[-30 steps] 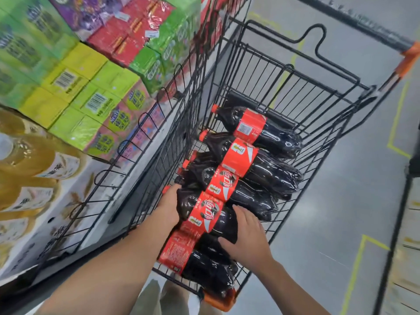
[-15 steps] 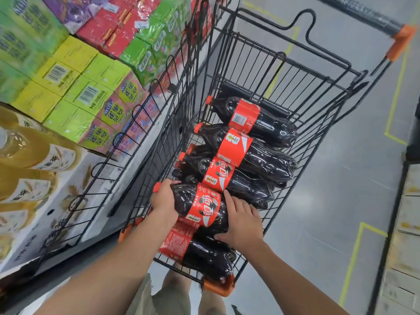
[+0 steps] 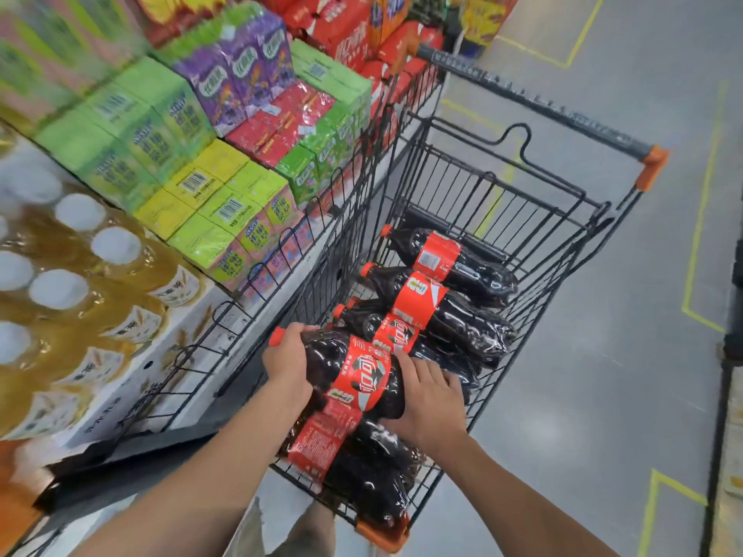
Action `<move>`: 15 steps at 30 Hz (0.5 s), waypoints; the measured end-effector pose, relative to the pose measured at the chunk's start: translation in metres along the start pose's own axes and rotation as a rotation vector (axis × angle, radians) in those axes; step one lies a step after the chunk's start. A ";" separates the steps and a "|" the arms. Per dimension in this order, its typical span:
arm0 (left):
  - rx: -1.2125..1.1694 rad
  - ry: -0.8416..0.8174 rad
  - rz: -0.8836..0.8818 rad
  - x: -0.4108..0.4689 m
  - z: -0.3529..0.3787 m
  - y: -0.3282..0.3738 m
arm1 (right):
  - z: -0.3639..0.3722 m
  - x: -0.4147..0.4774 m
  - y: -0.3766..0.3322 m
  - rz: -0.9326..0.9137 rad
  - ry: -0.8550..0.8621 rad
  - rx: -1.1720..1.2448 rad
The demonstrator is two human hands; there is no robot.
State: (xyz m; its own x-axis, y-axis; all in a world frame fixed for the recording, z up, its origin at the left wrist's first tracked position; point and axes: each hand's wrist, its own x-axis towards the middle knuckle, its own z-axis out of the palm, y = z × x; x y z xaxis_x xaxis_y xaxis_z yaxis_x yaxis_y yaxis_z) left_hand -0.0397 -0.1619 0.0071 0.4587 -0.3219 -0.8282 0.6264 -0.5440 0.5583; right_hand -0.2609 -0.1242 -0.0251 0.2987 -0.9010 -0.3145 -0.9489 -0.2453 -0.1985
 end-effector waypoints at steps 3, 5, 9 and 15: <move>-0.058 -0.061 0.074 -0.030 -0.002 0.019 | -0.033 -0.004 0.000 -0.069 0.156 -0.011; -0.103 -0.111 0.121 -0.055 -0.005 0.032 | -0.058 -0.009 0.001 -0.135 0.240 -0.010; -0.196 -0.188 0.241 -0.115 -0.013 0.048 | -0.112 -0.025 0.007 -0.255 0.357 -0.015; -0.281 -0.198 0.381 -0.186 -0.040 0.056 | -0.168 -0.057 -0.001 -0.418 0.450 -0.054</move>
State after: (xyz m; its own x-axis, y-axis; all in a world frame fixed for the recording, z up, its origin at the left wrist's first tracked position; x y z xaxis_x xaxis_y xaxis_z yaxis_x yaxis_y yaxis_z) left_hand -0.0643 -0.1014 0.1945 0.5763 -0.6121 -0.5415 0.5955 -0.1392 0.7912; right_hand -0.2941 -0.1329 0.1487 0.5856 -0.7844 0.2045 -0.7679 -0.6176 -0.1699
